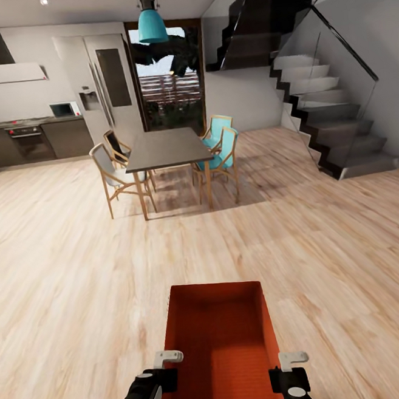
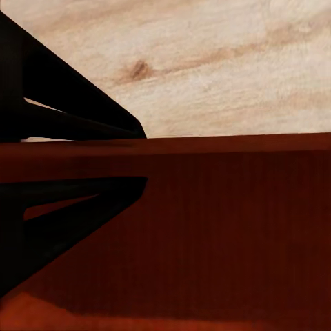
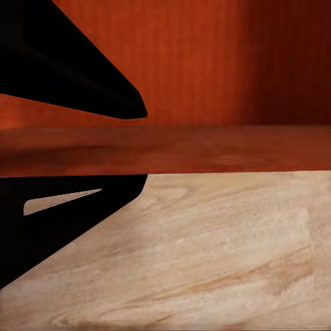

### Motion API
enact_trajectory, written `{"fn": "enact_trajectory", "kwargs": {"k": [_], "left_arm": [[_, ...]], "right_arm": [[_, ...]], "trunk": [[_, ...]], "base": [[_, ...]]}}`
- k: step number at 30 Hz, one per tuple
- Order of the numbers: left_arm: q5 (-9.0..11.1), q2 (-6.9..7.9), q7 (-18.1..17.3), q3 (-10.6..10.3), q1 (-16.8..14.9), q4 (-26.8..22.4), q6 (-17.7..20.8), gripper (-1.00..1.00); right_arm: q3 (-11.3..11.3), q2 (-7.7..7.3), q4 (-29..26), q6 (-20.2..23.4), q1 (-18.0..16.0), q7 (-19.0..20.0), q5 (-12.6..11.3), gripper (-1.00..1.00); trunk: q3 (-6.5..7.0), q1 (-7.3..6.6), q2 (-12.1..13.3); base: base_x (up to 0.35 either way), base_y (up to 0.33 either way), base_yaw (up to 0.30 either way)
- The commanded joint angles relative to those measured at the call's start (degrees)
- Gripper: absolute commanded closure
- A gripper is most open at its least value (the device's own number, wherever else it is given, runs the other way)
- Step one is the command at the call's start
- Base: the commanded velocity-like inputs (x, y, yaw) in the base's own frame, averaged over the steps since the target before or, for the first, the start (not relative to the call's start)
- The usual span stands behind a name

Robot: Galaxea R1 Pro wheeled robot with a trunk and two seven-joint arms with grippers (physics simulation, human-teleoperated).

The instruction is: Move the two storage containers from the living room to the garage. In the garage, place one container on the floor and stack the other container on top of it (either order is fine).

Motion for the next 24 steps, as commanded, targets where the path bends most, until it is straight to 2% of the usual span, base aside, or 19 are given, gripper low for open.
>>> {"fn": "enact_trajectory", "kwargs": {"k": [1,24], "left_arm": [[-1.0,0.01,0.3,-0.2,0.1,1.0,0.3,1.0],[-1.1,0.01,0.3,-0.2,0.1,1.0,0.3,1.0]], "right_arm": [[-0.7,-0.05,-0.9,0.0,-0.1,-0.4,0.1,1.0],[-0.7,-0.05,-0.9,0.0,-0.1,-0.4,0.1,1.0]], "trunk": [[-0.06,0.03,0.0],[-0.06,0.03,0.0]], "base": [[0.321,0.0,-0.291],[0.321,0.0,-0.292]]}}
